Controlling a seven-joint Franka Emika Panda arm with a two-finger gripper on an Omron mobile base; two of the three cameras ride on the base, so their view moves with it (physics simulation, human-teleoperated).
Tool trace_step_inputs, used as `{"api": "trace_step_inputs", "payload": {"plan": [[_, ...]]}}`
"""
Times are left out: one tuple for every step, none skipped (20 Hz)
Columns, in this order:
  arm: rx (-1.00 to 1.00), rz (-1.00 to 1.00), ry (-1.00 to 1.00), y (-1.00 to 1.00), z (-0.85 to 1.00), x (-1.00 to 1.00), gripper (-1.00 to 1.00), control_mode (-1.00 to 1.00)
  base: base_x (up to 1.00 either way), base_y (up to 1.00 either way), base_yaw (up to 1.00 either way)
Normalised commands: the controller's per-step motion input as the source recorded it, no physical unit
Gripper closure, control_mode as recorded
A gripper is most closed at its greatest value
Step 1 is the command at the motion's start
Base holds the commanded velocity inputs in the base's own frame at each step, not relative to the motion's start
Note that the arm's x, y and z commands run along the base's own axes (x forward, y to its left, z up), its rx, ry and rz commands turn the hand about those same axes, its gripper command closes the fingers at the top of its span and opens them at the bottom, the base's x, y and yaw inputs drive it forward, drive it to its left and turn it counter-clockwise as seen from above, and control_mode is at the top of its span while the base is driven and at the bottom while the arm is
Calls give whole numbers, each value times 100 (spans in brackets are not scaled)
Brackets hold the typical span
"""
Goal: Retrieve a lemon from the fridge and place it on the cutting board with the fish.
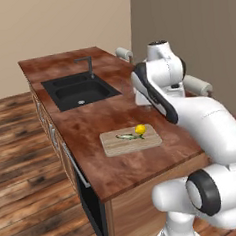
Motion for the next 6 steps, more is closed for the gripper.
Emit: {"api": "trace_step_inputs", "payload": {"plan": [[4,30,14,0,99,-71,-100,-100,0,0,0],[2,30,11,0,89,-75,-100,-100,0,0,0],[1,30,8,0,70,-85,-100,-100,0,0,0],[0,28,7,0,49,-93,-100,-100,0,0,0],[0,26,3,0,37,-100,-100,-100,0,0,0],[0,26,0,0,23,-100,-100,-100,0,0,0]]}}
